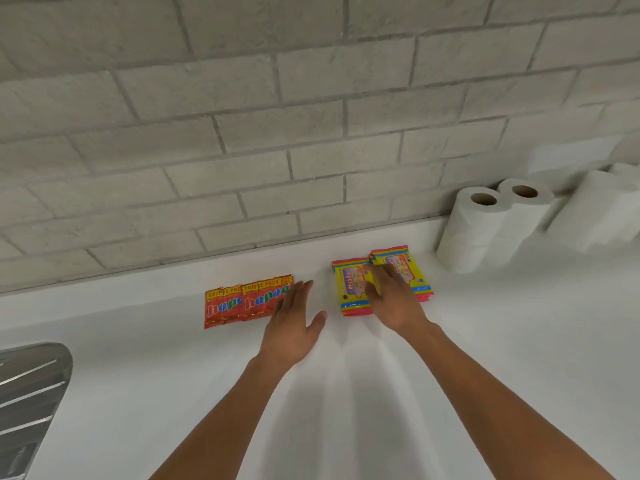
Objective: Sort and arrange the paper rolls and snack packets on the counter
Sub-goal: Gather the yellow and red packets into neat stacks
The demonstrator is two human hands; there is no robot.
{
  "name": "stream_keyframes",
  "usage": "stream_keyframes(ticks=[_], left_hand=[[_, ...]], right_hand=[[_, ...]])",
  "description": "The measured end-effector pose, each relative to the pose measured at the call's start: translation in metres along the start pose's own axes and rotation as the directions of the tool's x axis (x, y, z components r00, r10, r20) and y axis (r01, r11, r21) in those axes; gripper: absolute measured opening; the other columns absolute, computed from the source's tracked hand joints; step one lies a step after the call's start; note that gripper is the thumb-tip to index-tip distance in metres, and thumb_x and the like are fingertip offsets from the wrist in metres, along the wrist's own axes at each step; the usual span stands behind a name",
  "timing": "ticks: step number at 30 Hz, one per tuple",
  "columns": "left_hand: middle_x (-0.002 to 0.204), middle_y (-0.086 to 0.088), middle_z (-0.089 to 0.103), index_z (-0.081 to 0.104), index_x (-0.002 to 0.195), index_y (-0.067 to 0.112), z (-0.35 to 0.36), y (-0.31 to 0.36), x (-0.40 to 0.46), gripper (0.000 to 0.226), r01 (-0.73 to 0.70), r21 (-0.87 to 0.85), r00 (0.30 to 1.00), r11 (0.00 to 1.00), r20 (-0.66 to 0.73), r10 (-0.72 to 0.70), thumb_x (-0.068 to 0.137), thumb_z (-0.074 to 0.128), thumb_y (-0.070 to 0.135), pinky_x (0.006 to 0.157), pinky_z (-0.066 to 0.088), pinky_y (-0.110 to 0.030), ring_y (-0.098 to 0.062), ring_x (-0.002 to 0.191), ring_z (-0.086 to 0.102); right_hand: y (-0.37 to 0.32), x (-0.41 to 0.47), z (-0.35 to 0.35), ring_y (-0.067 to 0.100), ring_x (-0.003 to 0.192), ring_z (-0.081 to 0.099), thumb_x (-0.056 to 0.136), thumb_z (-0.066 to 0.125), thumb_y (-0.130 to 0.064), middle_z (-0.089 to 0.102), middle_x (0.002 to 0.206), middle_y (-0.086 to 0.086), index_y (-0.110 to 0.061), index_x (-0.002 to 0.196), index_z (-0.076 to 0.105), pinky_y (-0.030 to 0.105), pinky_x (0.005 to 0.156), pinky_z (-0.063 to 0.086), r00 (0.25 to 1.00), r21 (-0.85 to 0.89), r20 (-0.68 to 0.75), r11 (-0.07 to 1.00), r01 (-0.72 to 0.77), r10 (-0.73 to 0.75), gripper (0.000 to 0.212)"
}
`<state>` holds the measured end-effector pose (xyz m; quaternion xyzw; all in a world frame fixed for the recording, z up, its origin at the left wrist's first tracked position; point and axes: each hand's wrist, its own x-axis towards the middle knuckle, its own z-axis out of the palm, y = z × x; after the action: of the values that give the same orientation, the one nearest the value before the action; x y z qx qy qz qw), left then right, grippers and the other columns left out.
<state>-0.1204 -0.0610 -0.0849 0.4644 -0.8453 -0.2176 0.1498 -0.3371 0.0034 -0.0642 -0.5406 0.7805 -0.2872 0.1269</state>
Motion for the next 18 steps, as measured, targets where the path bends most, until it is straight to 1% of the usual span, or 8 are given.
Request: stream_keyframes(ticks=[2, 4, 7, 10, 12, 15, 16, 18], left_hand=[[0.163, 0.003, 0.020, 0.019, 0.156, 0.029, 0.008, 0.011, 0.007, 0.071, 0.036, -0.019, 0.999, 0.999, 0.027, -0.035, 0.097, 0.049, 0.053, 0.119, 0.028, -0.041, -0.021, 0.150, 0.021], [0.163, 0.002, 0.020, 0.018, 0.157, 0.028, 0.017, 0.022, 0.014, 0.073, 0.076, -0.034, 0.996, 0.997, 0.054, -0.074, 0.096, 0.050, 0.053, 0.118, 0.028, -0.041, -0.022, 0.150, 0.021], [0.161, -0.001, 0.024, 0.016, 0.157, 0.026, 0.032, 0.039, 0.025, 0.077, 0.159, -0.076, 0.984, 0.984, 0.095, -0.152, 0.095, 0.052, 0.054, 0.113, 0.033, -0.042, -0.025, 0.147, 0.028], [0.159, -0.004, 0.027, 0.015, 0.157, 0.025, 0.044, 0.050, 0.035, 0.081, 0.263, -0.111, 0.960, 0.958, 0.126, -0.249, 0.093, 0.055, 0.055, 0.111, 0.035, -0.044, -0.030, 0.143, 0.033], [0.155, -0.006, 0.034, 0.020, 0.155, 0.023, 0.051, 0.058, 0.041, 0.082, 0.307, -0.130, 0.948, 0.943, 0.126, -0.291, 0.090, 0.060, 0.053, 0.109, 0.036, -0.044, -0.031, 0.139, 0.038], [0.137, 0.000, 0.052, 0.038, 0.141, 0.028, 0.059, 0.073, 0.046, 0.074, 0.268, -0.182, 0.962, 0.946, 0.107, -0.252, 0.080, 0.071, 0.052, 0.104, 0.042, -0.041, -0.025, 0.127, 0.050], [0.132, 0.002, 0.055, 0.041, 0.137, 0.030, 0.061, 0.077, 0.049, 0.073, 0.246, -0.196, 0.967, 0.949, 0.111, -0.228, 0.076, 0.074, 0.053, 0.104, 0.044, -0.042, -0.023, 0.123, 0.053], [0.131, 0.004, 0.056, 0.039, 0.139, 0.032, 0.067, 0.086, 0.054, 0.079, 0.214, -0.181, 0.973, 0.960, 0.126, -0.194, 0.073, 0.076, 0.057, 0.105, 0.042, -0.043, -0.021, 0.123, 0.052]], right_hand=[[0.017, 0.002, -0.009, 0.034, 0.127, 0.048, 0.098, 0.053, -0.020, 0.048, 0.142, 0.011, -0.015, 0.143, 0.048, 0.040, 0.100, 0.044, 1.000, -0.002, -0.009, 1.000, -0.027, 0.027, 0.046], [0.033, 0.004, -0.015, 0.035, 0.129, 0.045, 0.097, 0.053, -0.020, 0.046, 0.143, 0.011, -0.015, 0.143, 0.048, 0.040, 0.102, 0.041, 0.998, -0.013, -0.019, 0.998, -0.064, 0.064, 0.047], [0.057, 0.012, -0.027, 0.036, 0.129, 0.043, 0.097, 0.053, -0.023, 0.042, 0.144, 0.011, -0.017, 0.144, 0.046, 0.044, 0.103, 0.042, 0.992, -0.031, 0.008, 0.992, -0.126, 0.126, 0.048], [0.076, 0.022, -0.035, 0.036, 0.133, 0.040, 0.099, 0.052, -0.026, 0.039, 0.146, 0.011, -0.018, 0.147, 0.041, 0.047, 0.106, 0.040, 0.984, -0.018, 0.052, 0.985, -0.172, 0.173, 0.050], [0.088, 0.028, -0.038, 0.038, 0.133, 0.040, 0.099, 0.050, -0.027, 0.037, 0.147, 0.013, -0.017, 0.148, 0.038, 0.048, 0.107, 0.039, 0.974, -0.002, 0.090, 0.978, -0.208, 0.208, 0.052], [0.101, 0.038, -0.041, 0.038, 0.130, 0.043, 0.099, 0.050, -0.032, 0.040, 0.144, 0.014, -0.016, 0.148, 0.035, 0.047, 0.106, 0.040, 0.950, 0.041, 0.167, 0.961, -0.275, 0.265, 0.053], [0.104, 0.042, -0.043, 0.038, 0.127, 0.046, 0.099, 0.050, -0.033, 0.043, 0.141, 0.014, -0.017, 0.147, 0.036, 0.047, 0.105, 0.041, 0.942, 0.059, 0.190, 0.954, -0.293, 0.277, 0.053], [0.109, 0.049, -0.044, 0.036, 0.122, 0.050, 0.098, 0.049, -0.033, 0.048, 0.134, 0.016, -0.016, 0.145, 0.038, 0.046, 0.102, 0.043, 0.931, 0.088, 0.218, 0.945, -0.316, 0.291, 0.050]])
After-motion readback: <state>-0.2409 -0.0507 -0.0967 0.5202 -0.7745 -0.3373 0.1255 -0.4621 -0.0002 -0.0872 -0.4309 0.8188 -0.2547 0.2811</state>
